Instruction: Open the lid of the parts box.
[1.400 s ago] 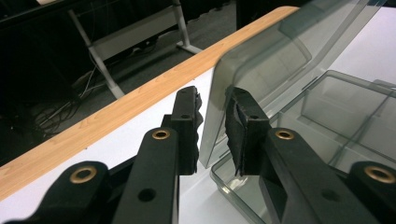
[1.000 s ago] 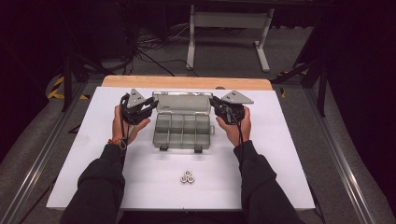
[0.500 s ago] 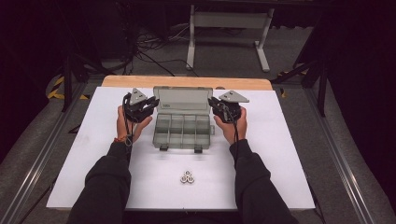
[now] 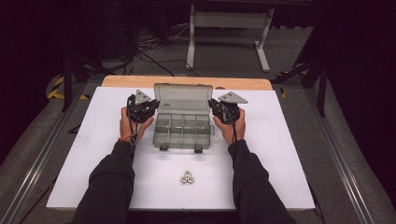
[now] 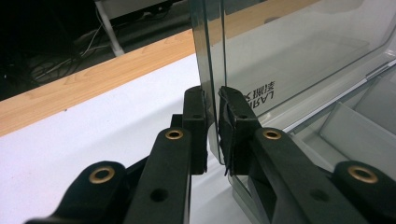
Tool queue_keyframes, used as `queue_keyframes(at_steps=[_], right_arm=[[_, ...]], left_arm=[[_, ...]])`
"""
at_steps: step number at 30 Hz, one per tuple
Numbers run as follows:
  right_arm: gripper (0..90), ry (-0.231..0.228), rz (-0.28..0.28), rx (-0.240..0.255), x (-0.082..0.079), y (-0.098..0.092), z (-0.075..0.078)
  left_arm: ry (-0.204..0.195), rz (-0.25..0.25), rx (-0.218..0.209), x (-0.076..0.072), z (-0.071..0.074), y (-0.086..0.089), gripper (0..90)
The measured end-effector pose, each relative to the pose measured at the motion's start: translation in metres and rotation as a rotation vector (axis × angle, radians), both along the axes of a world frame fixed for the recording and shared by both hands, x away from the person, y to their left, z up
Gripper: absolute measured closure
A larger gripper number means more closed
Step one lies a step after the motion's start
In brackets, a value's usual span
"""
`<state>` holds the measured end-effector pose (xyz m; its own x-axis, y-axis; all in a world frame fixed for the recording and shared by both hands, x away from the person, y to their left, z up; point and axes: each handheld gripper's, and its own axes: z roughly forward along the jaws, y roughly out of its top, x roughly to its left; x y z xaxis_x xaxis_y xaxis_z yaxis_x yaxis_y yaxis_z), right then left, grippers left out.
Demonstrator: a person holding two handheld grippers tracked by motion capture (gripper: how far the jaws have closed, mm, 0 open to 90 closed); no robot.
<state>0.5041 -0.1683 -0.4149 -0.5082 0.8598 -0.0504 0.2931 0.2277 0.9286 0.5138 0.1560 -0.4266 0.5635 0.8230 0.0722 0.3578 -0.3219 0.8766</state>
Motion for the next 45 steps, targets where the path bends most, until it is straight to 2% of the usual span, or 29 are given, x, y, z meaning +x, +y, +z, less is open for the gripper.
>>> queue_keyframes(at_steps=[6, 11, 21, 23, 28, 31, 37, 45], right_arm=[[83.1, 0.019, -0.005, -0.007, 0.003, 0.001, -0.006], [83.1, 0.025, -0.004, -0.016, 0.005, 0.001, -0.008], [82.9, 0.032, -0.007, -0.026, 0.007, 0.002, -0.012], [82.8, 0.034, -0.007, -0.029, 0.007, 0.003, -0.012], [82.6, 0.037, -0.008, -0.034, 0.008, 0.003, -0.014], [82.3, 0.045, -0.009, -0.039, 0.008, 0.004, -0.016], [82.2, 0.052, -0.013, -0.043, 0.009, 0.004, -0.018], [82.1, 0.073, -0.022, -0.052, 0.009, 0.006, -0.024]], left_arm=[[0.004, 0.001, -0.013, 0.001, -0.002, 0.002, 83.4], [0.011, 0.009, -0.043, 0.000, -0.003, 0.002, 84.2], [0.012, 0.016, -0.026, -0.001, -0.002, 0.001, 84.1], [0.013, 0.018, -0.040, -0.001, -0.003, 0.001, 84.2], [0.007, 0.023, -0.029, -0.003, -0.003, 0.001, 84.2], [0.013, 0.025, -0.041, -0.002, -0.004, 0.001, 83.9], [0.000, 0.028, -0.015, -0.001, -0.004, -0.001, 83.0], [0.011, 0.042, 0.001, 0.001, -0.010, -0.003, 82.0]])
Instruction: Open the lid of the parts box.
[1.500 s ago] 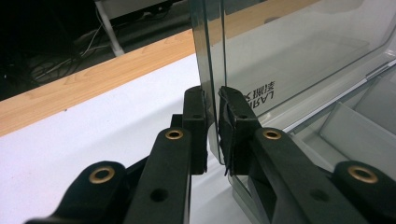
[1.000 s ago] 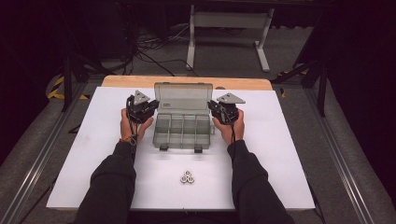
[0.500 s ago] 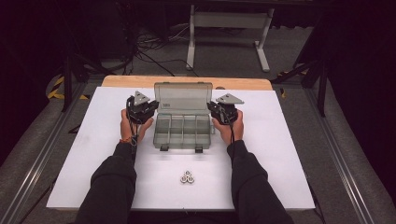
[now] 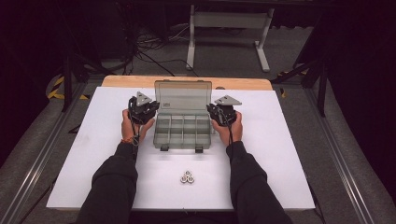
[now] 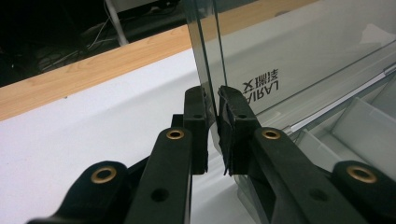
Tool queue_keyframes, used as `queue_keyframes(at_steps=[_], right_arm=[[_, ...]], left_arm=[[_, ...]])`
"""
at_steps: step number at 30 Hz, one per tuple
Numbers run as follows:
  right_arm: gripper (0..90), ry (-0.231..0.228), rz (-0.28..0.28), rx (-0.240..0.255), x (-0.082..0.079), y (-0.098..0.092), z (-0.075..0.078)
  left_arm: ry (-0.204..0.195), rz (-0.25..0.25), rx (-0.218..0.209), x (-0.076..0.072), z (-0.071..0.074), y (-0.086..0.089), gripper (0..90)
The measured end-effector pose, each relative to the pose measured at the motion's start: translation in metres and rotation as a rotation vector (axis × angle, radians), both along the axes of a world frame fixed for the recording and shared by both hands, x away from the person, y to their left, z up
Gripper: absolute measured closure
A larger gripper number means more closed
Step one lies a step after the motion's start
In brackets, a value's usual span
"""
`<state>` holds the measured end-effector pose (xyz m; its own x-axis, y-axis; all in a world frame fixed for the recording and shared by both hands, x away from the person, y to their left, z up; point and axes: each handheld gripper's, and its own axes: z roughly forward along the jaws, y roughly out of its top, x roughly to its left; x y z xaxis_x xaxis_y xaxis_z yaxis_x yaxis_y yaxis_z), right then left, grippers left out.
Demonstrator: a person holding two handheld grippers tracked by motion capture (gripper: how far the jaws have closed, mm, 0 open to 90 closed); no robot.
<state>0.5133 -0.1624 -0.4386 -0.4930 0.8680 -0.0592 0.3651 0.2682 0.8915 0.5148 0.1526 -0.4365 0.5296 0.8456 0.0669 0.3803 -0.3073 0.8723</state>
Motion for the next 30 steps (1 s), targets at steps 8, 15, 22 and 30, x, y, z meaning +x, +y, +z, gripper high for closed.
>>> queue_keyframes(at_steps=[8, 15, 22, 30], right_arm=[[82.0, 0.015, -0.007, -0.003, 0.0003, 0.0006, -0.0039], [81.7, 0.038, -0.004, 0.004, 0.0005, 0.0001, -0.0080], [81.8, 0.044, -0.006, 0.015, 0.0003, -0.0003, -0.0088], [81.1, 0.048, -0.003, 0.017, 0.0013, -0.0010, -0.0089]], left_arm=[[0.006, 0.004, 0.010, 0.0008, -0.0018, -0.0007, 81.7], [0.018, 0.005, 0.004, 0.0014, -0.0039, -0.0011, 81.5], [0.026, 0.003, 0.003, 0.0026, -0.0063, -0.0007, 81.4], [0.038, 0.000, 0.013, 0.0037, -0.0086, -0.0016, 80.6]])
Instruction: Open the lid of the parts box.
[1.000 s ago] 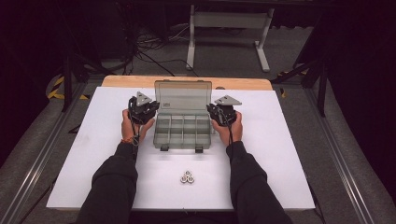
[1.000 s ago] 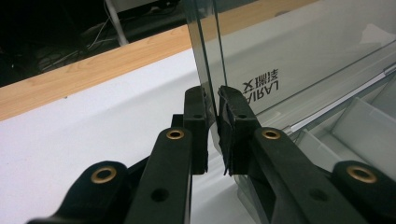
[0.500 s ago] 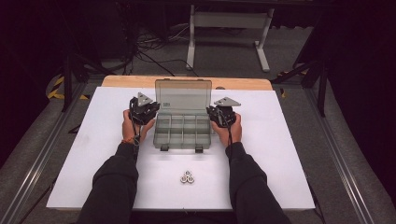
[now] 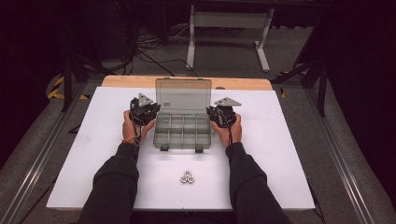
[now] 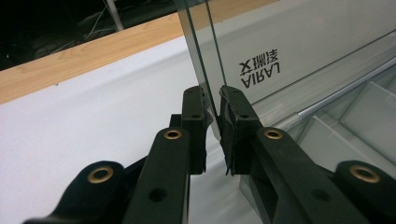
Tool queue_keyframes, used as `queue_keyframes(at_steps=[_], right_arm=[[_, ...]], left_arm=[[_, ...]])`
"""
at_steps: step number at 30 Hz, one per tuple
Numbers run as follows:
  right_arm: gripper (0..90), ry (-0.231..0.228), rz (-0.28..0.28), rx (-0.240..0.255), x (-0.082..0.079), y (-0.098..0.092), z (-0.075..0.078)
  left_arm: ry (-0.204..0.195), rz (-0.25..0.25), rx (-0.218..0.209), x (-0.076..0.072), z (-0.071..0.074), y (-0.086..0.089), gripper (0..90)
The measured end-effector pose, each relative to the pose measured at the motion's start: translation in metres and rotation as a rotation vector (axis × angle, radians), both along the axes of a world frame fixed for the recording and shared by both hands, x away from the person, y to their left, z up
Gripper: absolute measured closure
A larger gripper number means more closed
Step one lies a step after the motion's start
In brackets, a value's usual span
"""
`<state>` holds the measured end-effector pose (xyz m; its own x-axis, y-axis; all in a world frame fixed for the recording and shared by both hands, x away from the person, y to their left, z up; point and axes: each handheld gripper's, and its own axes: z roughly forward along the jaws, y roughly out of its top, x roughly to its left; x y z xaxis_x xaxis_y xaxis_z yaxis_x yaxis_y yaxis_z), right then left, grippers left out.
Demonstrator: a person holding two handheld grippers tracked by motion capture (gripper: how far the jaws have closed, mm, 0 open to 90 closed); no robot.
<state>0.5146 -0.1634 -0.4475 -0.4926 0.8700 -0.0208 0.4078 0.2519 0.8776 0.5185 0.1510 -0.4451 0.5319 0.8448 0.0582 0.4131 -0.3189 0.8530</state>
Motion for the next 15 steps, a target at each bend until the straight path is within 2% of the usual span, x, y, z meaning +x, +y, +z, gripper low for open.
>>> queue_keyframes(at_steps=[13, 15], right_arm=[[80.7, 0.010, 0.013, 0.009, 0.0022, -0.0016, -0.0002], [80.0, 0.010, 0.014, -0.001, 0.0024, -0.0008, 0.0002]], left_arm=[[0.004, 0.002, 0.003, 0.0009, -0.0017, -0.0001, 79.8], [0.010, 0.001, 0.006, 0.0009, -0.0020, -0.0005, 79.4]])
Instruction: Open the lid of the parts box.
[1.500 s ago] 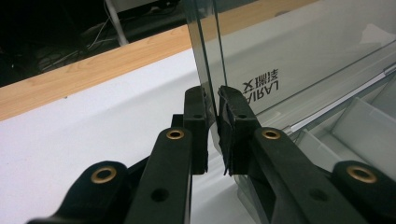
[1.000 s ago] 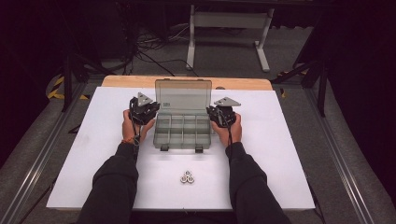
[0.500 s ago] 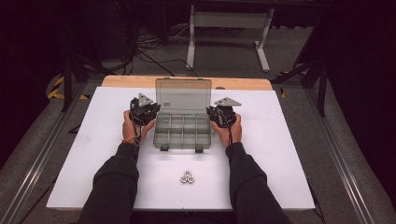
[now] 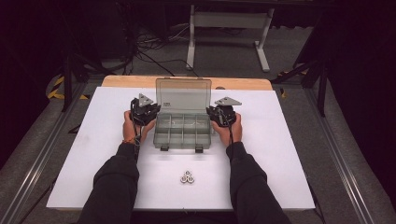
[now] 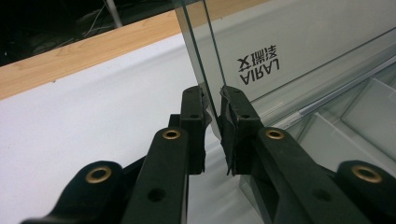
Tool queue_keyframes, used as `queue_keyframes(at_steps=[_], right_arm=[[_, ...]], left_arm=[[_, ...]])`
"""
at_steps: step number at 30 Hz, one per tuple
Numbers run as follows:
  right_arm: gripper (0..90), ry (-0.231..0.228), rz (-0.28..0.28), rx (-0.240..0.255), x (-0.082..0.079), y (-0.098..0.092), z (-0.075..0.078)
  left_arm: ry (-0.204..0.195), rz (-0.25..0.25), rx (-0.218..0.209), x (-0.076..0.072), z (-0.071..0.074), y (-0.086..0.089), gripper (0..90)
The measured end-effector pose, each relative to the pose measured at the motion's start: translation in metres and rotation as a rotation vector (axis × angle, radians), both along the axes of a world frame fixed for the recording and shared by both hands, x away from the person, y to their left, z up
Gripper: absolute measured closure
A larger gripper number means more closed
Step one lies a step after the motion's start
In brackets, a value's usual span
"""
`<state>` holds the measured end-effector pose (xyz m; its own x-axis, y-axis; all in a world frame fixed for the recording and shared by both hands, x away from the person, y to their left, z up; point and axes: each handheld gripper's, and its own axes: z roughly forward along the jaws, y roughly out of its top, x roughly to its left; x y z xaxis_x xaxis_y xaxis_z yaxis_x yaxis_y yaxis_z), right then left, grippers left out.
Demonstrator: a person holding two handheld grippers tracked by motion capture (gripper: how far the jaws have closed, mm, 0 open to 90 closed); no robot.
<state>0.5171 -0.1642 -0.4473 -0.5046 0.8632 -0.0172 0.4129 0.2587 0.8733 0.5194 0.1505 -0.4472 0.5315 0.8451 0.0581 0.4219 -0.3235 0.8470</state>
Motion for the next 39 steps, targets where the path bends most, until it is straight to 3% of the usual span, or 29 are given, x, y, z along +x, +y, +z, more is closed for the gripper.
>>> queue_keyframes(at_steps=[19, 28, 39], right_arm=[[75.4, -0.001, -0.010, 0.000, 0.0008, -0.0012, -0.0009], [76.2, 0.012, -0.010, -0.014, 0.0003, -0.0017, -0.0007], [77.2, 0.015, 0.013, -0.016, -0.0055, -0.0071, 0.0045]], left_arm=[[0.013, 0.009, 0.010, 0.0004, -0.0033, -0.0016, 77.1], [0.019, -0.008, 0.026, -0.0004, -0.0032, -0.0011, 80.9], [-0.003, -0.026, 0.042, -0.0060, 0.0037, 0.0001, 81.1]])
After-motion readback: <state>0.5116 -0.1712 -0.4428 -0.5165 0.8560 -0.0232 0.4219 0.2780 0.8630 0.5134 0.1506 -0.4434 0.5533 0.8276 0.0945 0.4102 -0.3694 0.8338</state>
